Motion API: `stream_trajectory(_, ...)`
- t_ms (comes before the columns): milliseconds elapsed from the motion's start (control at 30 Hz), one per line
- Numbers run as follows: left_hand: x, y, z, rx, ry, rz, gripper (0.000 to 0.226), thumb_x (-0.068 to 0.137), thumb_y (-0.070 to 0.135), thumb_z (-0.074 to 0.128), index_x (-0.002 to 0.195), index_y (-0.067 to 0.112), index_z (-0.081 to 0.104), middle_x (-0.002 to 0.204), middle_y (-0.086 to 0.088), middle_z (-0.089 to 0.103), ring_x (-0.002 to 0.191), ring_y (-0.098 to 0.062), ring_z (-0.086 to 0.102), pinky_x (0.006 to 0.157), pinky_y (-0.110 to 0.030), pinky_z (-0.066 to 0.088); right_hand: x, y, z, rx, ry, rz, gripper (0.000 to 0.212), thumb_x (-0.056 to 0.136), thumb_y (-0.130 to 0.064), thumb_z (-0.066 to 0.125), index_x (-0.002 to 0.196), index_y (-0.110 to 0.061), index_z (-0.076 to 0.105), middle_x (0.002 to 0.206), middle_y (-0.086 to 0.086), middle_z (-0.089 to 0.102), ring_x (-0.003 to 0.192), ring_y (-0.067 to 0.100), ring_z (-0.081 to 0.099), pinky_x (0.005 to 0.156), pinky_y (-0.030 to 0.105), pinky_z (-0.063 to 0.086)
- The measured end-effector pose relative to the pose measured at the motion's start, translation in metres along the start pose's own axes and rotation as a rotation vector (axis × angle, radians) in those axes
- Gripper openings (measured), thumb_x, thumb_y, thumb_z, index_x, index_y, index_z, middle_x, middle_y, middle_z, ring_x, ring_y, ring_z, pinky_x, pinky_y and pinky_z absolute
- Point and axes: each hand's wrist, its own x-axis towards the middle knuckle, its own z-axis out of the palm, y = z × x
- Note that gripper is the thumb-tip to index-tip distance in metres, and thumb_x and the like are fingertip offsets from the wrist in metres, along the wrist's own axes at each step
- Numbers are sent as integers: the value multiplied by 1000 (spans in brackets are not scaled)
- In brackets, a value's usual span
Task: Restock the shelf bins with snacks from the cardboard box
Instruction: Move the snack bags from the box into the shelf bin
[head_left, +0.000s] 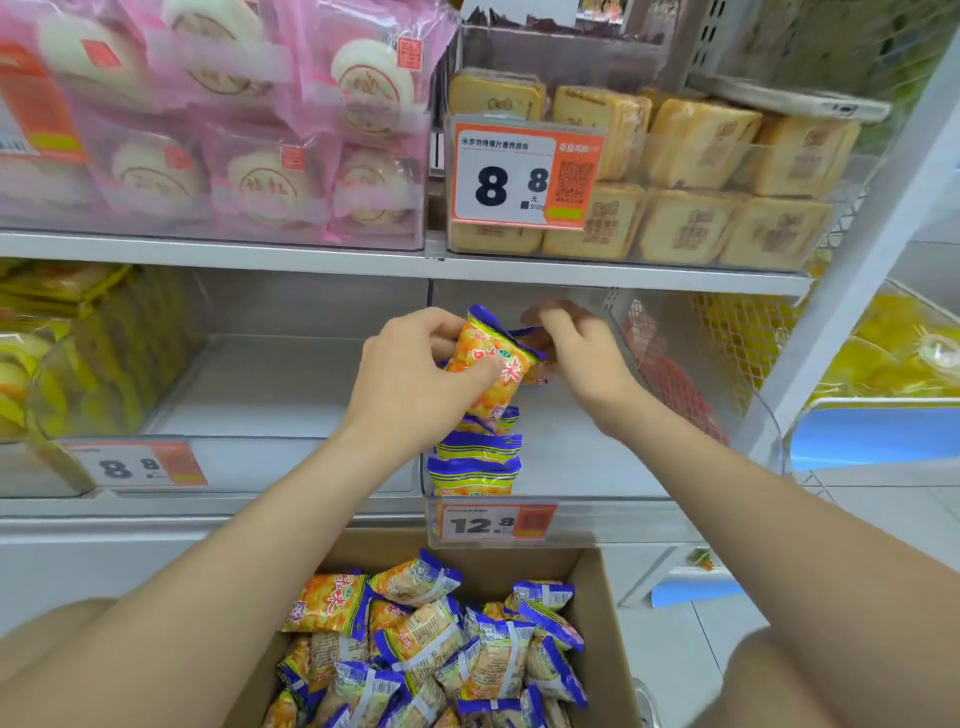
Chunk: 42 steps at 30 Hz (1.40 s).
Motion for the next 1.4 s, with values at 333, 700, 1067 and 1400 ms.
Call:
stream_trajectory(333, -13, -10, 4, 358, -23, 15, 55, 99, 55, 57, 146, 29, 48, 142, 1, 50, 136, -31, 35, 107, -47, 36, -21, 1, -37, 169, -61, 54, 32, 93, -5, 75, 121, -11, 60, 114, 20, 75, 93, 30, 76, 87, 50, 63)
stream_trajectory(700, -19, -26, 5, 711, -160, 132, 54, 99, 31, 56, 144, 15, 31, 124, -6, 45, 77, -30, 52, 63, -39, 44, 34, 55, -8, -798, 2, 169, 46, 90, -14, 70, 132, -10, 51, 122, 21, 65, 110, 40, 64, 81, 38, 54)
stream_trajectory(1067, -17, -29, 7, 738, -145, 181, 47, 98, 33, 56, 137, 14, 36, 115, -5, 44, 73, -31, 54, 59, -37, 46, 37, 52, -7, -702, 53, 299, 69, 79, -32, 86, 125, -5, 42, 110, 8, 58, 95, 25, 59, 73, 32, 48)
stream_trajectory(1400, -46, -24, -30, 542, 1, 350, 12, 96, 32, 60, 98, 25, 51, 84, 6, 58, 70, -18, 57, 56, -35, 47, -74, -38, -9, -719, -150, -176, 10, 90, -20, 64, 92, -26, 72, 78, -8, 70, 70, 5, 63, 70, 19, 50)
